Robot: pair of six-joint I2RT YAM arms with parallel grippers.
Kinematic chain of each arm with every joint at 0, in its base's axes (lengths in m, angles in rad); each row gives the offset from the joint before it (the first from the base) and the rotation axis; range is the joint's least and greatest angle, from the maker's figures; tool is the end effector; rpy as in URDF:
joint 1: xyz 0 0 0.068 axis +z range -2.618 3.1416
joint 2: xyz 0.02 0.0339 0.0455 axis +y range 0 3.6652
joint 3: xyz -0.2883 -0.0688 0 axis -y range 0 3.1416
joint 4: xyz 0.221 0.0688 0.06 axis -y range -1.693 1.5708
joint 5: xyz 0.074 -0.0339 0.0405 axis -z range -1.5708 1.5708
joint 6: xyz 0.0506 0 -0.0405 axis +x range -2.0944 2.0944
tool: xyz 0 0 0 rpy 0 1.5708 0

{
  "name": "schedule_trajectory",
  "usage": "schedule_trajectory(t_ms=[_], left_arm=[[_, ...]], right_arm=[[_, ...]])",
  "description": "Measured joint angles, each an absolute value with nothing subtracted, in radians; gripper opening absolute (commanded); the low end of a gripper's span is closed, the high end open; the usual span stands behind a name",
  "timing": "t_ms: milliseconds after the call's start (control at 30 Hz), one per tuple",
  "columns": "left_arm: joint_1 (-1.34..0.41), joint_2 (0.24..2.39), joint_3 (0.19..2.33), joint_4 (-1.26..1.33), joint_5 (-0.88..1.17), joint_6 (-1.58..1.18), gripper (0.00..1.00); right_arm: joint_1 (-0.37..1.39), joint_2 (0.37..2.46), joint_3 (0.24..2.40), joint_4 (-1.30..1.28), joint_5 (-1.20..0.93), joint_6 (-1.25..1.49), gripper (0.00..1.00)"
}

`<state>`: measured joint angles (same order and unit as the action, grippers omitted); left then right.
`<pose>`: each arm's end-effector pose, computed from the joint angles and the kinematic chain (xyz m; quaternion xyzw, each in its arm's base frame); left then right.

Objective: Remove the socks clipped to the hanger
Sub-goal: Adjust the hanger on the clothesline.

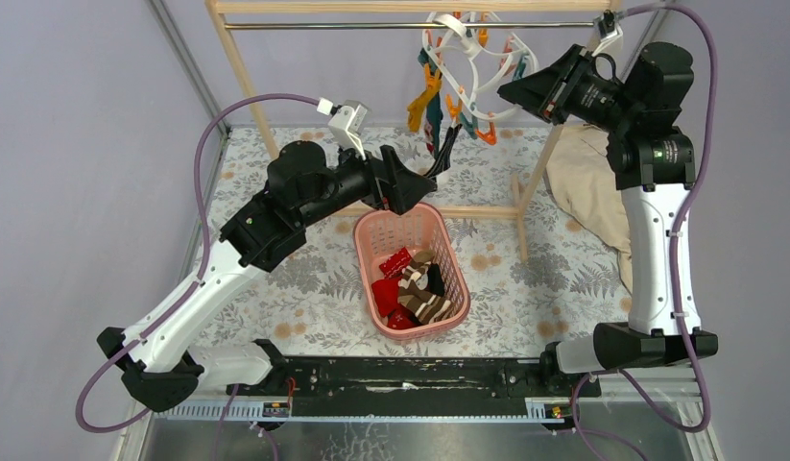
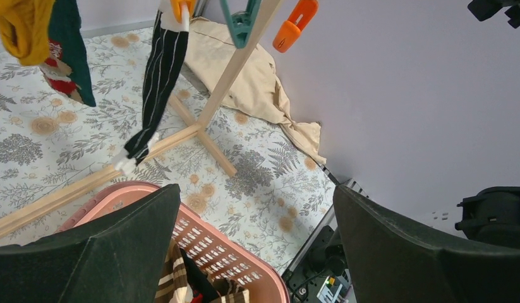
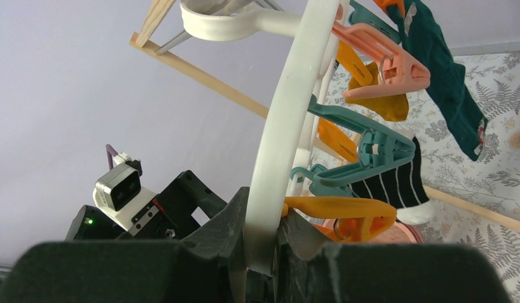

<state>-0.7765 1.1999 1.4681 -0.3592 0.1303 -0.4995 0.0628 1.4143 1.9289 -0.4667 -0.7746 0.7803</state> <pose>0.1640 -0.1703 0.4873 0.1452 0.7239 -0.4393 0.5118 0.2452 0.0509 0.5646 -0.0317 0.6942 0.5120 0.5049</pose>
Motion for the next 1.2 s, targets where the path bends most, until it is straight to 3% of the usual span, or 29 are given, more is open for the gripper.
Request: schedule_trajectory(t_ms=[400,900,1200], left_arm=[[-0.778,1.171,1.460,-0.429,0.094,-0.508,0.99],[-0.778,1.106,1.425,-0.494,-0.038,-0.497,0.99],[-0.778,1.120,1.273,-0.387,-0.189,-0.428,0.99]], right_arm=[[-0.084,1.439,1.830,-0.344,-0.986,0.877,0.10],[-0.120,1.439,1.712,-0.296,-0.995,0.909,0.11],[-0.158,1.439,1.699,-0.296,-1.023,0.901,0.16]])
